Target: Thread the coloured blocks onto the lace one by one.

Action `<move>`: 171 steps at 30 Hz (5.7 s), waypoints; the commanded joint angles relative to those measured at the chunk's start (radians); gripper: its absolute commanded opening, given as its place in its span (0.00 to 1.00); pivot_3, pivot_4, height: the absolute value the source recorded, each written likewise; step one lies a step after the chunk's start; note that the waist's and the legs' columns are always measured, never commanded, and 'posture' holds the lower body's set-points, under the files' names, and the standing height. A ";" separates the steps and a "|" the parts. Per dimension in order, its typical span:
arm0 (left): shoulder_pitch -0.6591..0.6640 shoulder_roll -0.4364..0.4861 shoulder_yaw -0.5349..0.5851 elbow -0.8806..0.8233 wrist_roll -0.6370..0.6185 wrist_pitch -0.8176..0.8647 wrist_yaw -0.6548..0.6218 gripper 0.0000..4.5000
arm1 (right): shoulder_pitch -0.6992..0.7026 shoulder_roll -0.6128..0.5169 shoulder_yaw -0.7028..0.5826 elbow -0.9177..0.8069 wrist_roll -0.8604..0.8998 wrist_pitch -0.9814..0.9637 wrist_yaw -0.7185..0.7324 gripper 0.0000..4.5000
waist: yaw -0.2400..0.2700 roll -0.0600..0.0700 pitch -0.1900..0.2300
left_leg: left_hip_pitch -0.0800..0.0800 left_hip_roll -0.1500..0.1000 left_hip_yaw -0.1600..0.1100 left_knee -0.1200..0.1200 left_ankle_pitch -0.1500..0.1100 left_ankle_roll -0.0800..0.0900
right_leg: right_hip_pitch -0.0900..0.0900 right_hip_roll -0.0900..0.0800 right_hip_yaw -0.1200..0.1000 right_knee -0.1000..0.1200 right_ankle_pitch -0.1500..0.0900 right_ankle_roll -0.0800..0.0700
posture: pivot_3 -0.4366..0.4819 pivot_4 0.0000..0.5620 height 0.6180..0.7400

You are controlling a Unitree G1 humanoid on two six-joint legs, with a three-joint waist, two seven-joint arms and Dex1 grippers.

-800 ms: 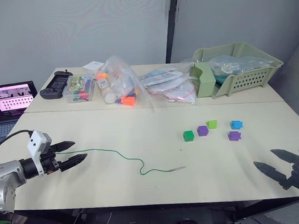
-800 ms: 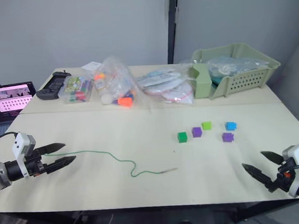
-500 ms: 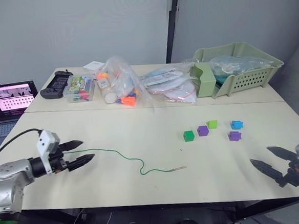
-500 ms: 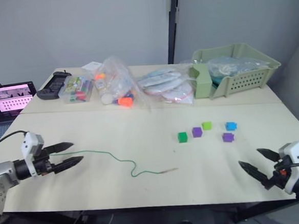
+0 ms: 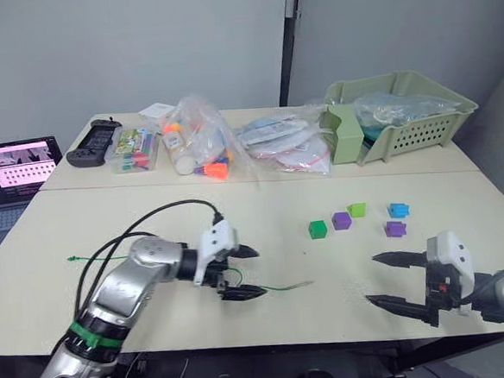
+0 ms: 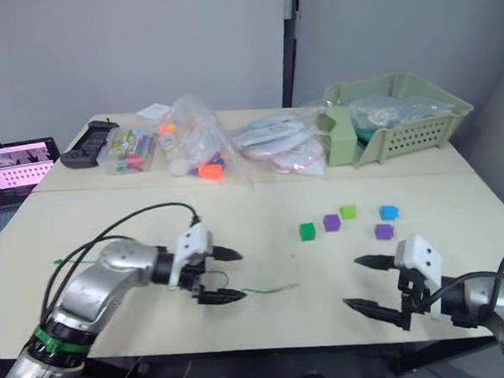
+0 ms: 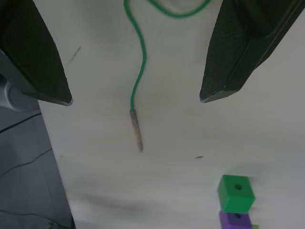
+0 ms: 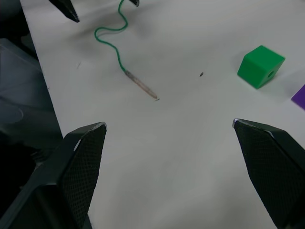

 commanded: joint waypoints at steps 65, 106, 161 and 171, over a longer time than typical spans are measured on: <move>-0.081 0.095 -0.004 -0.103 0.055 0.146 -0.029 0.01 | -0.493 0.451 -0.065 0.154 -0.260 0.383 -1.070 1.00 | -0.001 0.003 0.000 | -0.001 -0.001 -0.005 0.002 0.000 0.001 | -0.001 -0.002 0.001 0.002 -0.002 0.001 | 0.48 0.27 1.00; -0.052 0.126 -0.002 -0.155 0.013 0.201 0.019 0.00 | -0.645 0.405 -0.123 0.152 -0.206 0.611 -1.013 0.26 | -0.019 0.003 0.000 | -0.002 -0.002 -0.009 -0.002 0.000 0.001 | -0.002 -0.003 0.000 0.005 -0.001 0.001 | 0.48 0.27 1.00; 0.034 0.246 -0.002 -0.240 -0.012 0.174 -0.065 0.00 | -0.493 0.057 0.566 0.160 -0.349 -0.165 0.025 0.99 | -0.024 -0.002 0.002 | -0.001 0.001 -0.004 -0.002 0.000 0.001 | -0.002 0.002 -0.001 0.000 -0.003 0.000 | 0.48 0.27 1.00; 0.057 0.254 0.009 -0.287 -0.029 0.213 -0.039 0.00 | -0.626 0.167 0.609 0.426 -0.406 -0.338 0.137 0.87 | -0.016 -0.002 0.003 | 0.000 0.000 -0.007 -0.002 0.000 0.001 | -0.001 -0.001 -0.001 0.002 -0.003 -0.001 | 0.48 0.27 1.00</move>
